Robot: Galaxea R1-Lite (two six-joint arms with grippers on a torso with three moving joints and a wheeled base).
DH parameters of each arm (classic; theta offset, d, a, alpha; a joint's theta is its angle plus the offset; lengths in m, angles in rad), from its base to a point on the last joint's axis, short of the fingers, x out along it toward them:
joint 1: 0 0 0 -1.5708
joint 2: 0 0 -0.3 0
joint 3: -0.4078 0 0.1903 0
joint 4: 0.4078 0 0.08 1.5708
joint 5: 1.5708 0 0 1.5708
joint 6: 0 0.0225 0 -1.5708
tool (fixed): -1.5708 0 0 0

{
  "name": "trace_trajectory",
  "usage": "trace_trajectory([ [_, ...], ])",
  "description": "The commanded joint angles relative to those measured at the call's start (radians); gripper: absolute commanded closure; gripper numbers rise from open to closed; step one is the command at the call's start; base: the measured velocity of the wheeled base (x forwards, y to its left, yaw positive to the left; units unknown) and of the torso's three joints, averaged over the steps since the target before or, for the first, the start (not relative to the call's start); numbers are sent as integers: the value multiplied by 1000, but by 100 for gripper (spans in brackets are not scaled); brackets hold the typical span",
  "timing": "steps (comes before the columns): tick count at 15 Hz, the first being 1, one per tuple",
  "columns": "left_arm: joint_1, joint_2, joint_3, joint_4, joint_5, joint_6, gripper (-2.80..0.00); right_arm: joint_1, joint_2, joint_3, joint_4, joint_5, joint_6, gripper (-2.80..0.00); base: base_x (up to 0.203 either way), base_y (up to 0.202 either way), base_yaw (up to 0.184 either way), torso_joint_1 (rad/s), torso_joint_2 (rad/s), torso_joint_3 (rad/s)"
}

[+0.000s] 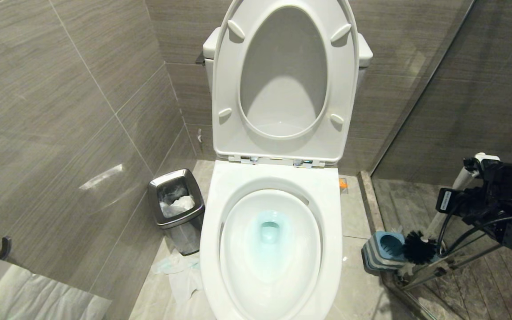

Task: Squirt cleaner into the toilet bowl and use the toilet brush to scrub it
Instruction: Put the toilet brush back

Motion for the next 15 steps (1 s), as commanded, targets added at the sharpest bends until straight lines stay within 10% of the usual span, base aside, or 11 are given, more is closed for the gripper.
trace_trajectory([
  [1, 0, 0, 0, 0, 0, 0, 0, -1, 37, 10, -69, -4, -1, 0, 0, 0, 0, 0, 0, 0],
  [15, 0, 2, 0, 2, 0, 6, 0, -7, 287, -39, -317, -6, -4, 0, 0, 0, 0, 0, 0, 0],
])
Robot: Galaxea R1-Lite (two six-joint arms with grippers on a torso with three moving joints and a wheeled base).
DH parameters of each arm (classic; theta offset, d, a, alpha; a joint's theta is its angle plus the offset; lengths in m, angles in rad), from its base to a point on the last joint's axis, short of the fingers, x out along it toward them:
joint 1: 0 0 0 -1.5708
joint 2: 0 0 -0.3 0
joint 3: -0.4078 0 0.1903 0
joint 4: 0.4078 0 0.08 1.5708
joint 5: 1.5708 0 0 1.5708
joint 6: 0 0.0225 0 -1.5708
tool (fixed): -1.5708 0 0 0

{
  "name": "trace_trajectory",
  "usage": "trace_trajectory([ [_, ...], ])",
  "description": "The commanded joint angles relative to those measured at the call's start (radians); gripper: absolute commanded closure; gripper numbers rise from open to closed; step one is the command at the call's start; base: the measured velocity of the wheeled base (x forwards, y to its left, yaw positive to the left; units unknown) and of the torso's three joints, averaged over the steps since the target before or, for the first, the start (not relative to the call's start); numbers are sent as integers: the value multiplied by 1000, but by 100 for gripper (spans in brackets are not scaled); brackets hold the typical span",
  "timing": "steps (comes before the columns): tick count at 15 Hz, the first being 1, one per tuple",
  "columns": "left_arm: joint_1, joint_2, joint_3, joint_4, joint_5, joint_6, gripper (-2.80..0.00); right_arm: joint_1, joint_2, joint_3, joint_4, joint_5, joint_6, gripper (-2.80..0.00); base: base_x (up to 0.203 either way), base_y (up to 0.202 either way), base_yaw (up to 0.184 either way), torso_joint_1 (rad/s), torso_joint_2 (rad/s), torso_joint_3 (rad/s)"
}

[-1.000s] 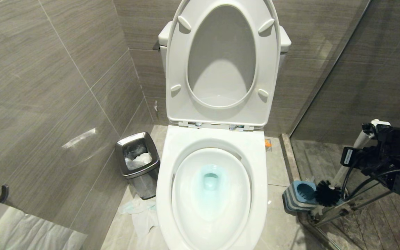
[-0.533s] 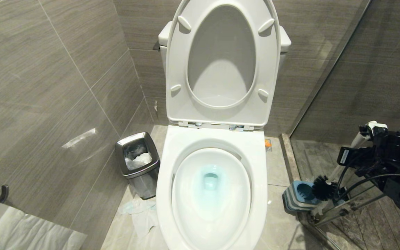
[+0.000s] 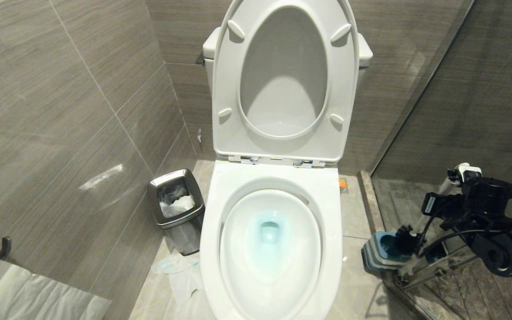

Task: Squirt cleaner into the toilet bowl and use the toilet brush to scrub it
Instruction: Put the toilet brush back

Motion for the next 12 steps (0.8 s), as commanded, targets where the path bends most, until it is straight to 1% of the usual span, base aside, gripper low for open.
trace_trajectory([
  [1, 0, 0, 0, 0, 0, 0, 0, 0, 54, -29, -15, -1, 1, 0, 0, 0, 0, 0, 0, 0],
  [12, 0, 2, 0, -1, 0, 0, 0, 0, 117, -81, -15, -3, -5, 0, 0, 0, 0, 0, 0, 0],
])
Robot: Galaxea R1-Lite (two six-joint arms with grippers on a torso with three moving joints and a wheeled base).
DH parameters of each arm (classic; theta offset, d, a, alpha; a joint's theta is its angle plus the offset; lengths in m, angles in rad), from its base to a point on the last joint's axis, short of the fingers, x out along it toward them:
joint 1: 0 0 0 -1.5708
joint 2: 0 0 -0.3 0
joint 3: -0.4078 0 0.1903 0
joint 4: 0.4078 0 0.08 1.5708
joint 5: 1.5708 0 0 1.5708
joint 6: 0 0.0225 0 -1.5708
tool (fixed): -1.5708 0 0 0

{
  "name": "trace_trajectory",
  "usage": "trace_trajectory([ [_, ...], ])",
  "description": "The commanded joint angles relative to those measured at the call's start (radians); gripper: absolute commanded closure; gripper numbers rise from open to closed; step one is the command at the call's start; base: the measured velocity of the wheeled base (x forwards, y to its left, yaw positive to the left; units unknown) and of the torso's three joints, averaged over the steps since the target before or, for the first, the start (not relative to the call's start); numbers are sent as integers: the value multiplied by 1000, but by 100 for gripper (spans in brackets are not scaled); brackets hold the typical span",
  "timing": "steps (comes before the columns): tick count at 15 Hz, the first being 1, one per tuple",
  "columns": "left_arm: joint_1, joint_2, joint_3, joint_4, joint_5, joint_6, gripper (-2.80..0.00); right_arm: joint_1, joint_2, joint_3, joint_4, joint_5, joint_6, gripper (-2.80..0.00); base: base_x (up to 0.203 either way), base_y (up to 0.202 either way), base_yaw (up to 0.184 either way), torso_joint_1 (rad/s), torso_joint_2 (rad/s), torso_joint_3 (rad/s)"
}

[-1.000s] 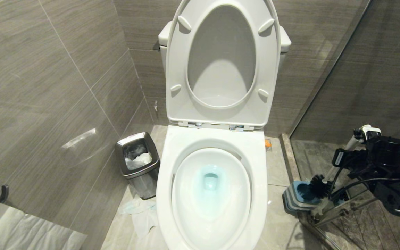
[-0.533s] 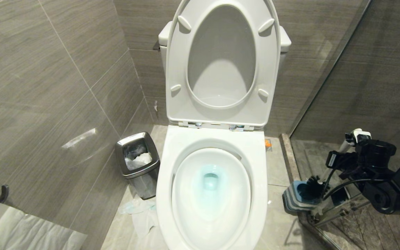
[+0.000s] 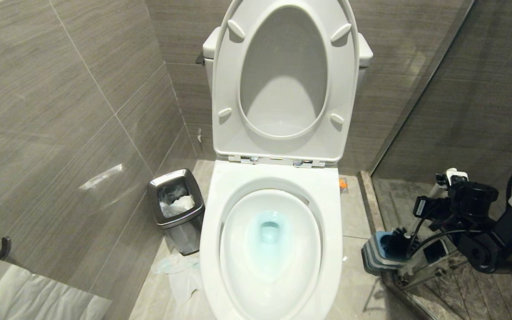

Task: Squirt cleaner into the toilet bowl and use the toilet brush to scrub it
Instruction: Put the toilet brush back

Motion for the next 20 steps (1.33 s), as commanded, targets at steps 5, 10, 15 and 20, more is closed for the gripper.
trace_trajectory([
  [5, 0, 2, 0, 1, 0, 0, 0, 0, 26, -20, -7, -1, -1, 0, 0, 0, 0, 3, 2, -150],
  [10, 0, 2, 0, 0, 0, -1, 0, 0, 27, -52, -7, -2, -3, 0, 0, 0, 0, 1, 3, -134],
  [15, 0, 2, 0, -1, 0, -3, 0, 0, 26, -44, -7, -3, -3, 0, 0, 0, 0, 0, 0, 0],
  [20, 0, 1, 0, -1, 0, -4, 0, 0, 40, -49, -9, 0, -33, 0, 0, 0, 0, 0, 0, 0],
])
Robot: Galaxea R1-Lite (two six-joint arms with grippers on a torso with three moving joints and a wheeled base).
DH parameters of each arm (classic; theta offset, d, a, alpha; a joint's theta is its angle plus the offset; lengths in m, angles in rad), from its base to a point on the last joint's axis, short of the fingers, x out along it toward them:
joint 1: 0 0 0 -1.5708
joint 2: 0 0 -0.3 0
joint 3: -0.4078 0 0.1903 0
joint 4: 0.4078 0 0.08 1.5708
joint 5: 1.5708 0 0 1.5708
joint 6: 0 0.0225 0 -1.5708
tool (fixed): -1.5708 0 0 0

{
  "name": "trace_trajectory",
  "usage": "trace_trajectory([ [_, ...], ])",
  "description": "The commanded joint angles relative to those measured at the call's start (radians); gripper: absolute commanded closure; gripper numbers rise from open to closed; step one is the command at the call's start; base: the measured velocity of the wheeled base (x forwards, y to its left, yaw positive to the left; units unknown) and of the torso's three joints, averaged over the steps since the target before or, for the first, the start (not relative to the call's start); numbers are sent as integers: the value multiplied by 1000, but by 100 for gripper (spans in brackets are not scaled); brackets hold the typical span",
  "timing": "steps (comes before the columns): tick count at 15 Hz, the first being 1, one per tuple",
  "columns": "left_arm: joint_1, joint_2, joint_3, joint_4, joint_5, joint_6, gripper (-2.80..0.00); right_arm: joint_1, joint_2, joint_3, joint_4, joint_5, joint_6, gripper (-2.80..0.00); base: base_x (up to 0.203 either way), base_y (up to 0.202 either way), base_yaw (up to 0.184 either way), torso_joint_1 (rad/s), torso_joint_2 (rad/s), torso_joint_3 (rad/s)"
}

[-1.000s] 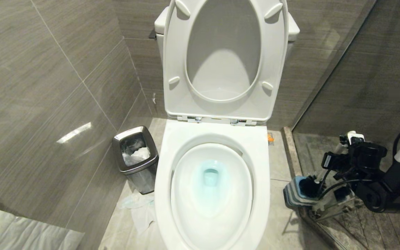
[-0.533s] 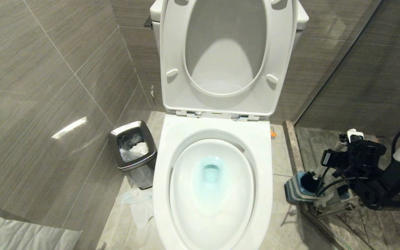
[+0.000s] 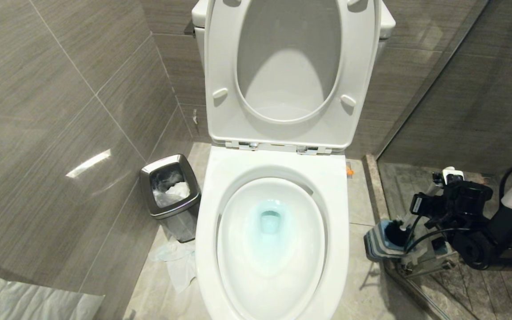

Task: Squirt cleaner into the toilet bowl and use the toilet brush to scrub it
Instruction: Put the toilet brush back

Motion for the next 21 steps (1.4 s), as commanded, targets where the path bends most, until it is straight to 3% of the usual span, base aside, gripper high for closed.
trace_trajectory([
  [1, 0, 1, 0, 0, 0, -1, 0, 0, 4, -3, -12, 0, -23, 0, 0, 0, 0, 0, 0, 0],
  [7, 0, 0, 0, 1, 0, 0, 0, 0, 92, -4, -187, 22, -98, 0, 0, 0, 0, 0, 0, 0],
  [21, 0, 0, 0, 0, 0, -1, 0, -2, 148, 12, -198, 19, -123, 0, 0, 0, 0, 0, 0, 0],
])
